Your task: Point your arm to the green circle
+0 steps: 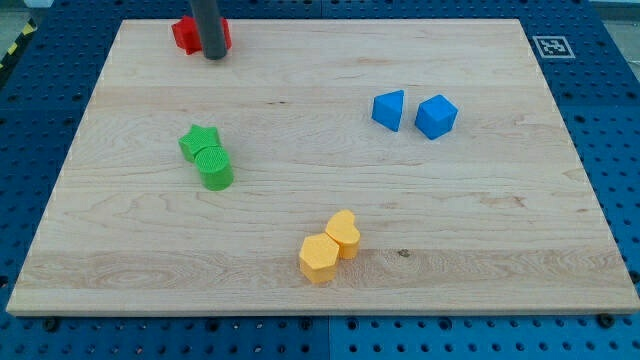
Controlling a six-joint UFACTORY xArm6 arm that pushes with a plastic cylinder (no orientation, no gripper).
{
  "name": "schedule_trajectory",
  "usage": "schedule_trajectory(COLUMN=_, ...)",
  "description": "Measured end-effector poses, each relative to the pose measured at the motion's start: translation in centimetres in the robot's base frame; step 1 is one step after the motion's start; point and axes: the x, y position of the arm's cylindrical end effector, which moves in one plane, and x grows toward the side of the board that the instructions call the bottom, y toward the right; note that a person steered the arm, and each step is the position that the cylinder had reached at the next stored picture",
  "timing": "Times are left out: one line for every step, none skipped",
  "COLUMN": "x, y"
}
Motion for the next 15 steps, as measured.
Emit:
schedule_trajectory(x=0.1, y=0.1)
schedule_trajectory(x=1.7, y=3.1)
schedule_trajectory(x=3.3, y=7.7)
schedule_trajectory(x=4.8, y=8.7)
schedule_trajectory(x=4.8, y=8.7)
schedule_trajectory(x=4.7, y=8.7)
schedule_trajectory(x=4.5, y=8.7)
schedule_trajectory(x=4.5, y=8.7)
schedule_trajectory(x=4.5, y=8.7)
schedule_trajectory(x=5.3, y=9.3)
schedule_trajectory(x=8.3, y=12.3)
schedule_trajectory(x=11.7, y=13.6)
schedule_trajectory(x=16.3, y=12.7)
schedule_trajectory(x=17.9, y=12.0)
schedule_trajectory(x=19.3, y=12.0)
